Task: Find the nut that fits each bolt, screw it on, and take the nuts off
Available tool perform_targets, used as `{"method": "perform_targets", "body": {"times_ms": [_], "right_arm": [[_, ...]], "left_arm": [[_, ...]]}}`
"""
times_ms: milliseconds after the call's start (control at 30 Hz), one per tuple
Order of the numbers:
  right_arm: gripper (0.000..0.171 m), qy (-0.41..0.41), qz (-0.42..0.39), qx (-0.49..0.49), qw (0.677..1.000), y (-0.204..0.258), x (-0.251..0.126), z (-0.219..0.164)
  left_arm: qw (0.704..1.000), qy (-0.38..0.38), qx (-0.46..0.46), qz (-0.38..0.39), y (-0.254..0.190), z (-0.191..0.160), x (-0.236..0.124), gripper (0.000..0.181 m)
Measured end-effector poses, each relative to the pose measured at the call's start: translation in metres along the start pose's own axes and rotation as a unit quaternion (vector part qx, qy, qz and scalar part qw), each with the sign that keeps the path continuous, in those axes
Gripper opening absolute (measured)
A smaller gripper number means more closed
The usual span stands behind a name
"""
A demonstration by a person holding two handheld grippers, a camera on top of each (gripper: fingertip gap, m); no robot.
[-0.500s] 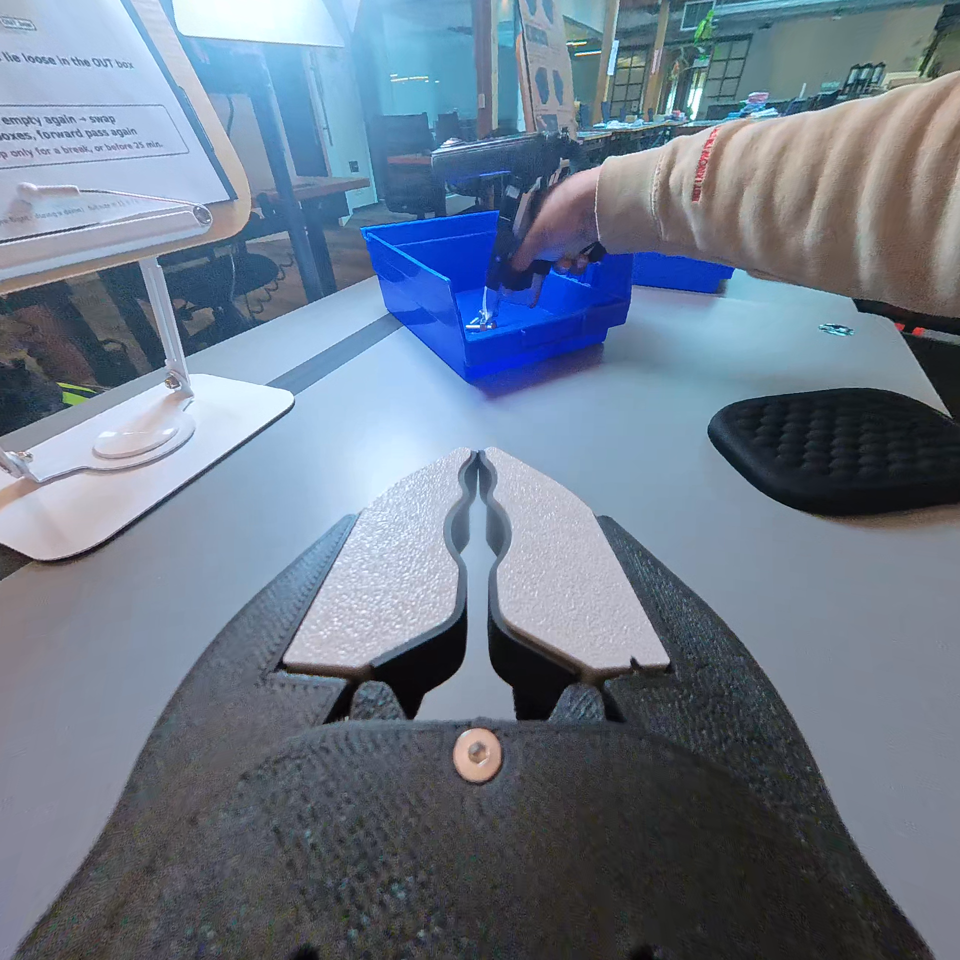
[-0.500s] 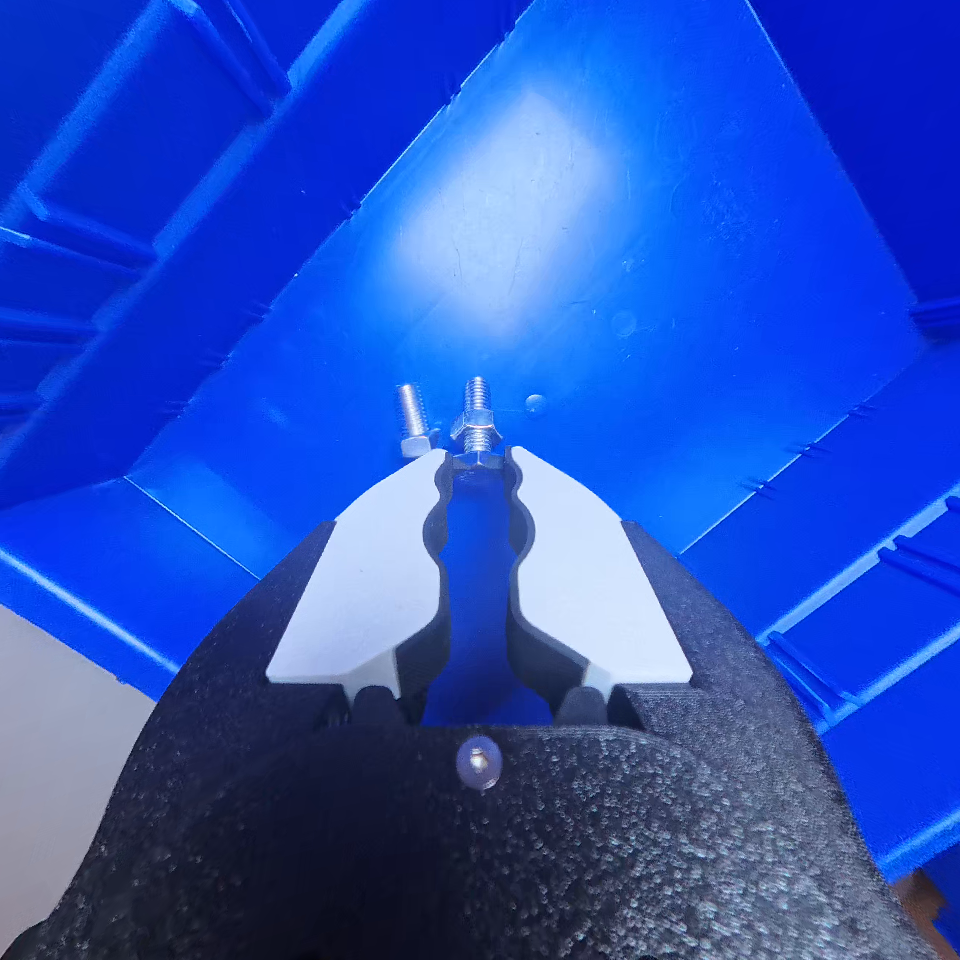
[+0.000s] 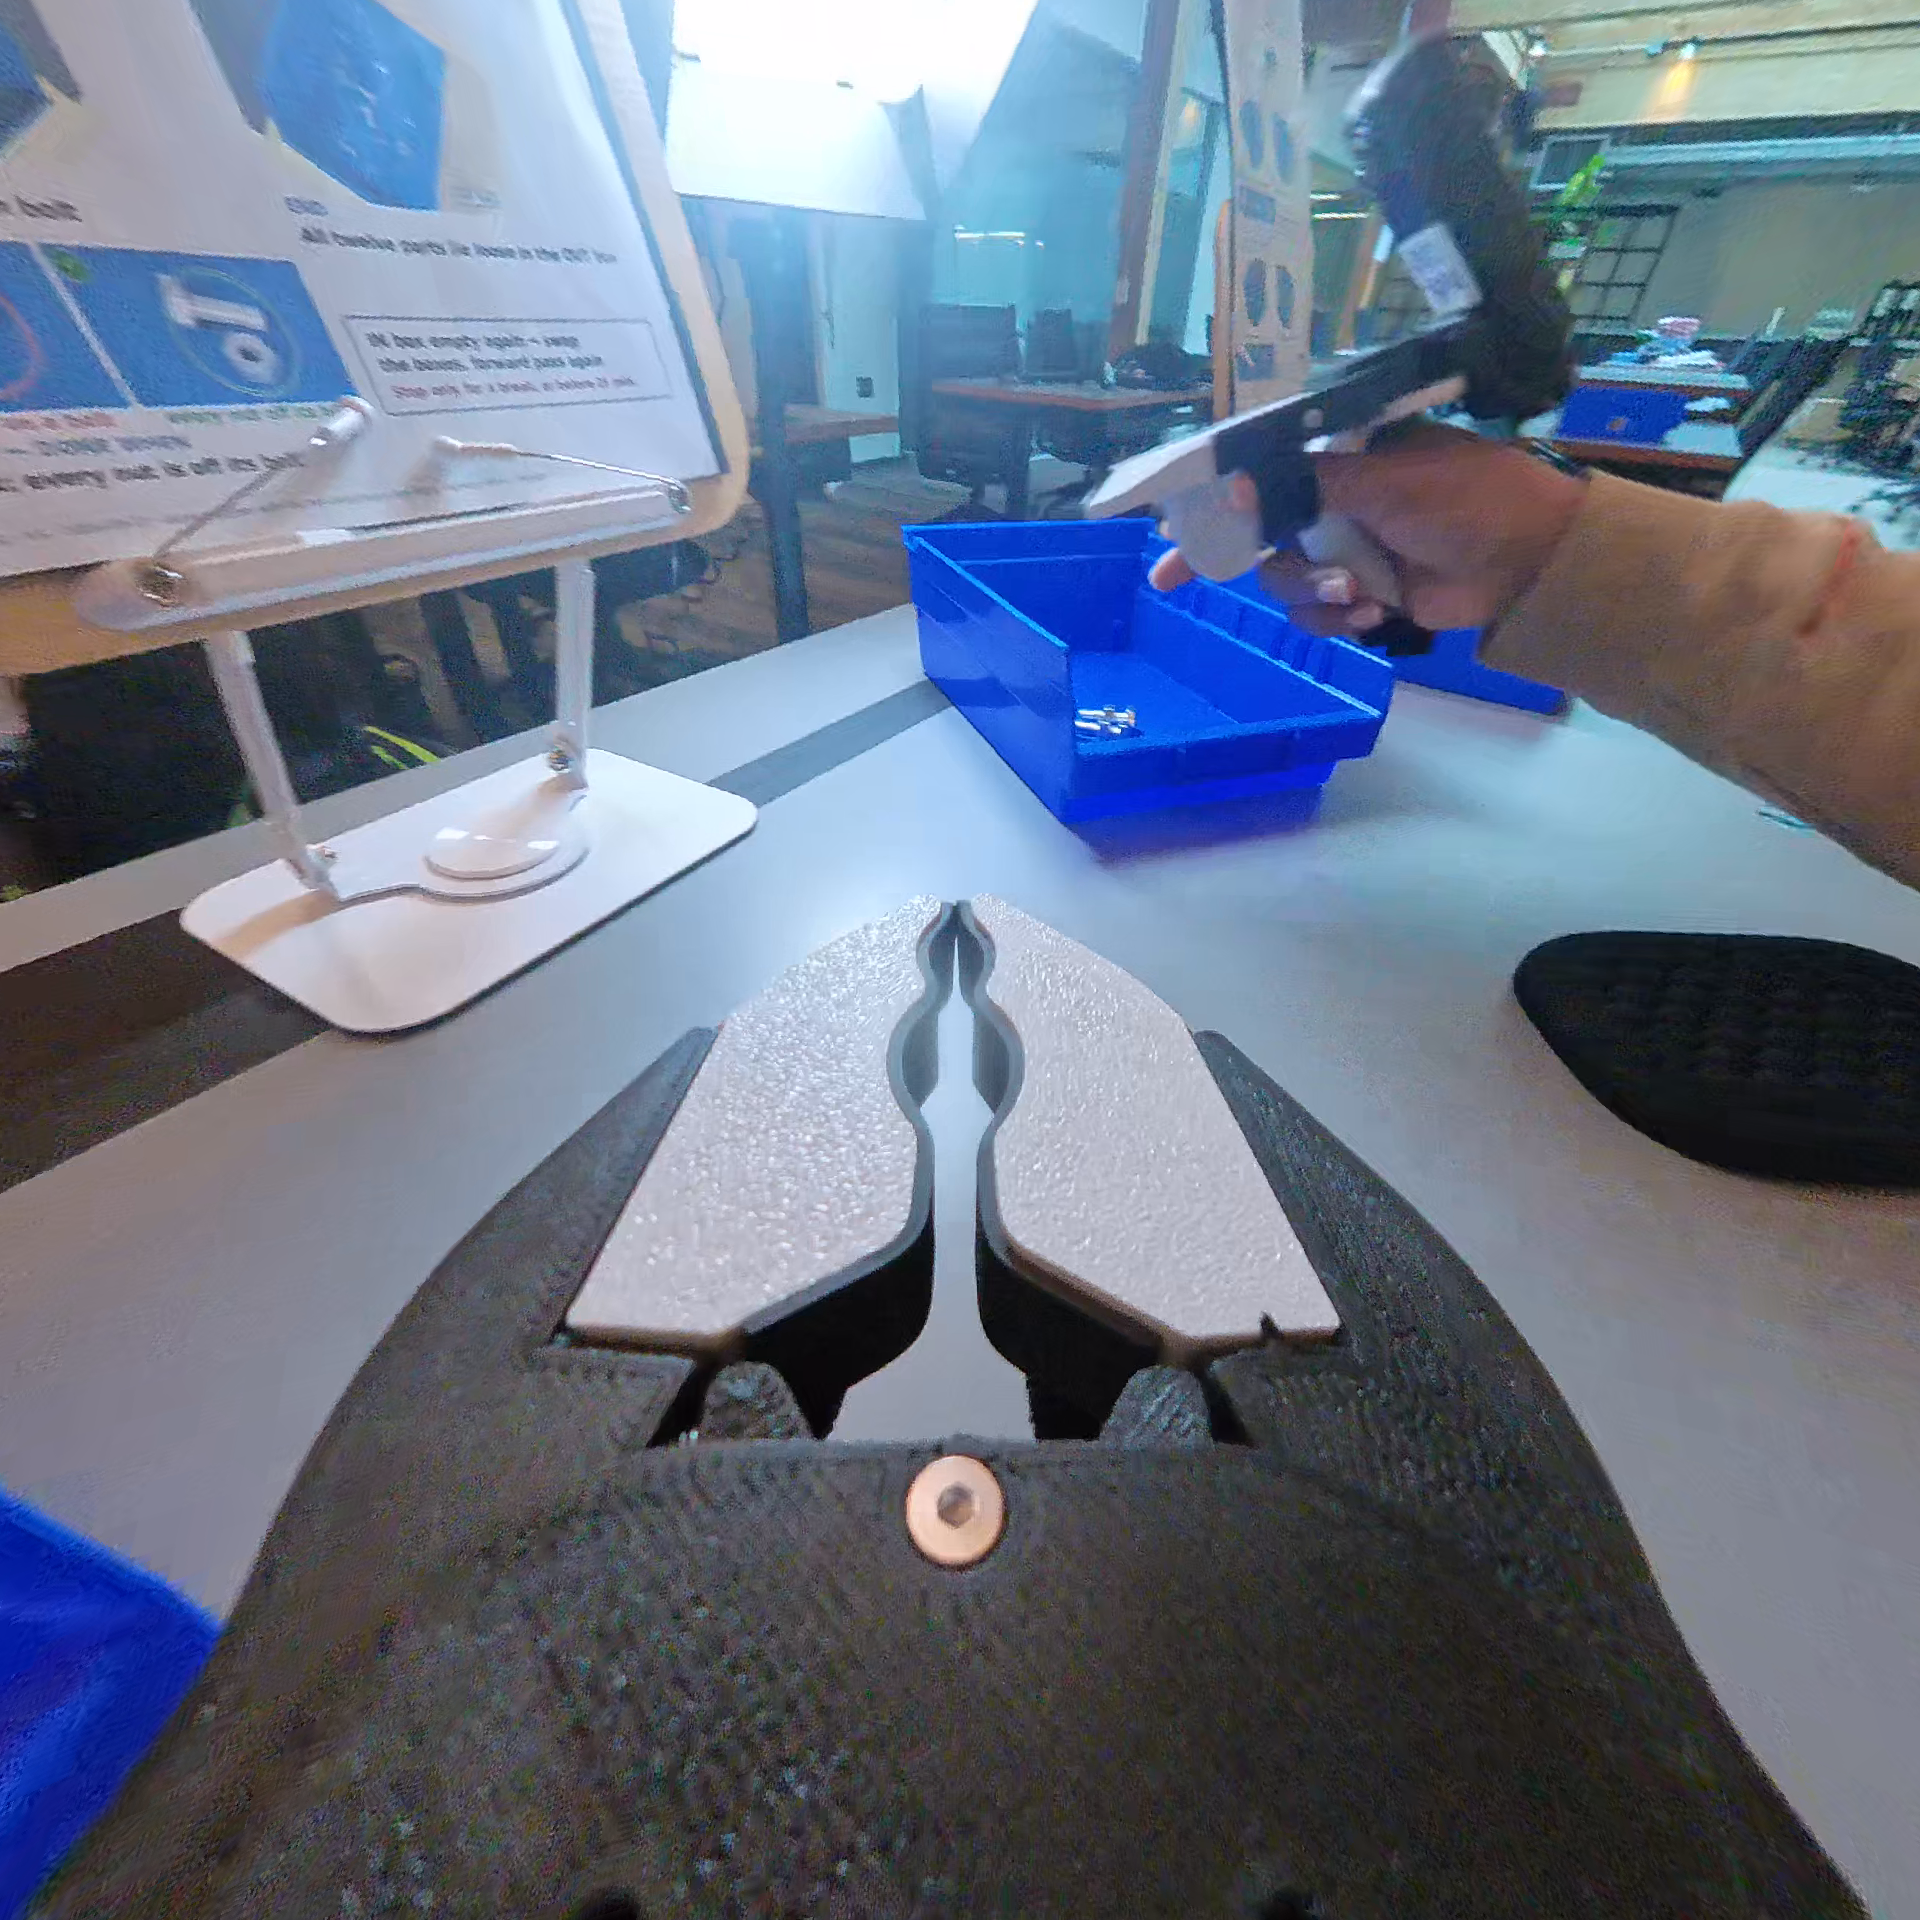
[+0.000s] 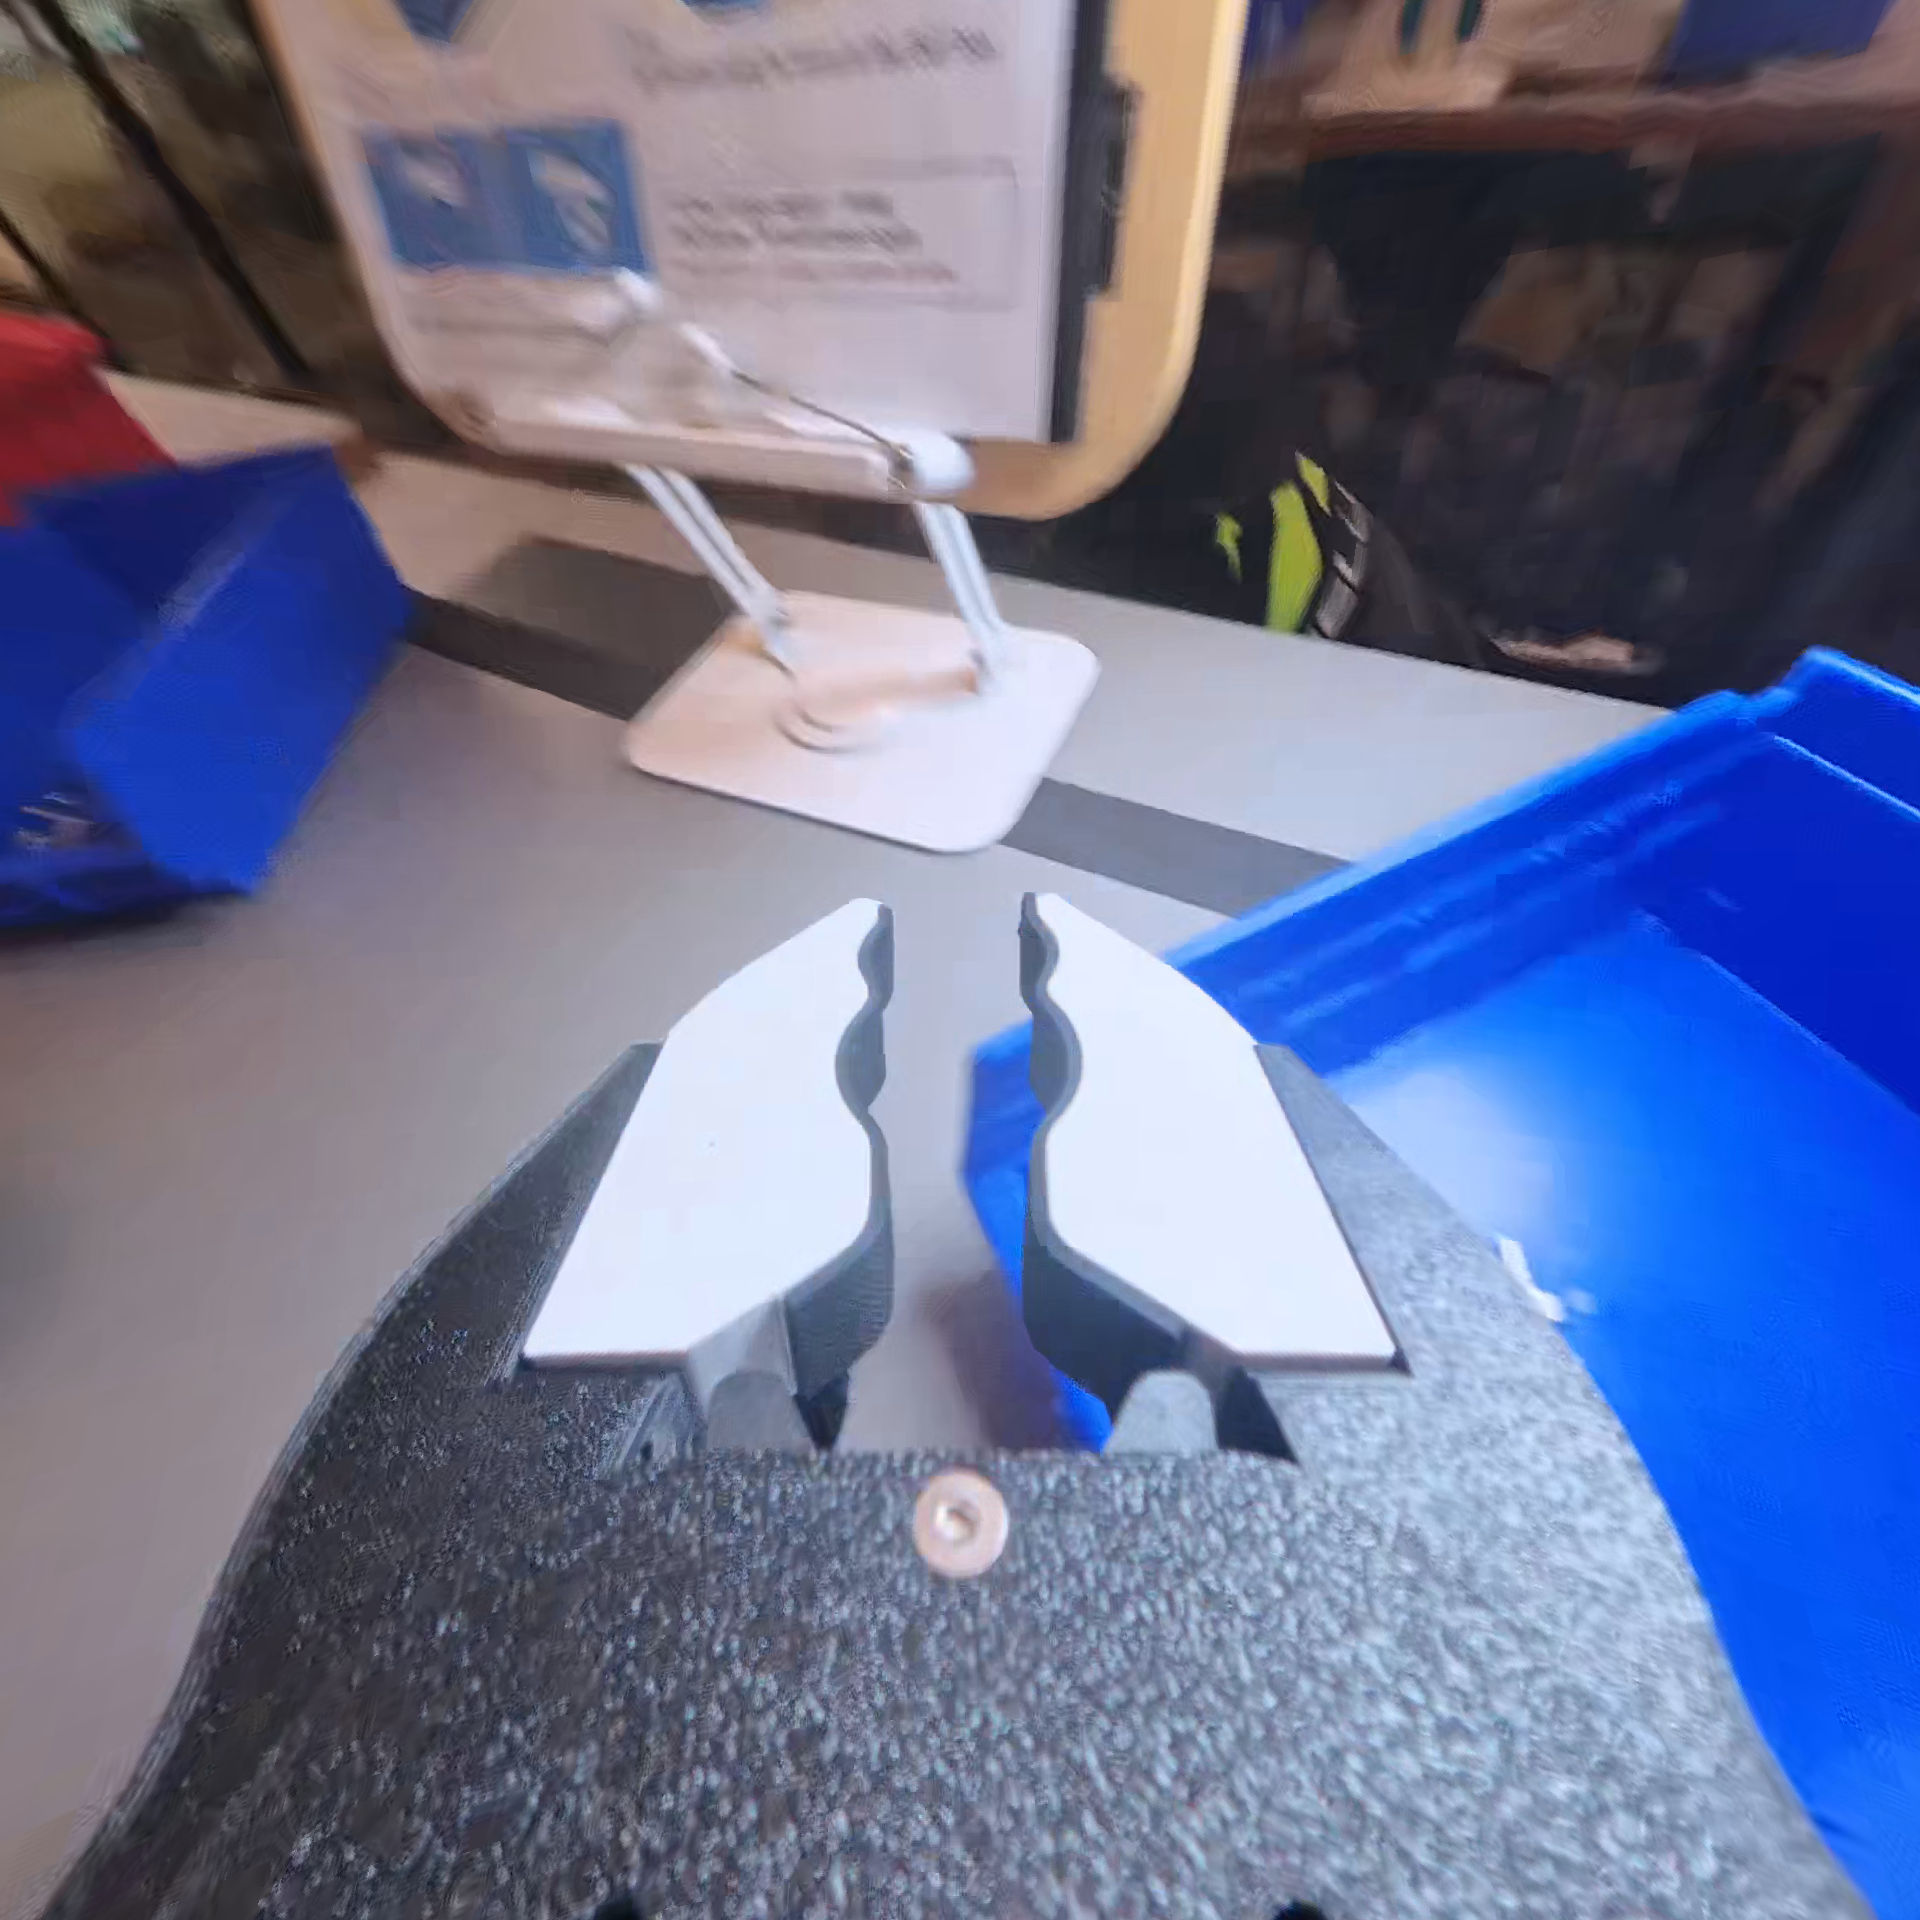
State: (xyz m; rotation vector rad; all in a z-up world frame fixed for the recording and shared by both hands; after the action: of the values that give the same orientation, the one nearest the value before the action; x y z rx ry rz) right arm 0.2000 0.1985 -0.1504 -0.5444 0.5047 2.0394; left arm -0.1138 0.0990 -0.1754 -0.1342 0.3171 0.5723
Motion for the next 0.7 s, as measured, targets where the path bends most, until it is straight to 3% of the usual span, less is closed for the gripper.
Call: {"method": "perform_targets", "body": {"times_ms": [100,200,367,500,700], "right_arm": [[0.018,-0.074,0.062,-0.005,0.995,0.059,-0.010,-0.007],[0.000,-0.128,0.058,-0.049,0.989,0.094,-0.011,-0.026],[0.000,-0.160,0.045,-0.142,0.976,0.118,0.002,-0.052],[0.000,-0.153,0.049,-0.178,0.971,0.127,0.010,-0.063],[0.000,-0.139,0.039,-0.196,0.970,0.127,0.013,-0.073]], "left_arm": [[0.997,-0.018,-0.021,0.070,0.032,0.013,-0.032,0.000],[0.986,-0.025,-0.047,0.156,0.075,0.023,-0.080,0.000],[0.960,0.108,-0.088,0.244,0.152,0.026,-0.137,0.008],[0.919,0.235,-0.124,0.291,0.218,0.012,-0.144,0.017],[0.844,0.365,-0.242,0.308,0.289,-0.048,-0.130,0.025]]}}
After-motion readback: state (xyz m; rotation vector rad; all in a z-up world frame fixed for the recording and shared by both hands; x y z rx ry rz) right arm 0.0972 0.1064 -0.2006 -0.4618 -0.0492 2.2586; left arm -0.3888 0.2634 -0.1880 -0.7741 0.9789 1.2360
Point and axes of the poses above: each gripper's, where its closed fingertips meet, x out along the fingers, z out of its top, y = z × x across the jaws, the point moved 4 cm from there along -x, back along the fingers, and after that the axes turned 14 degrees about y, right-handed, at the moved point
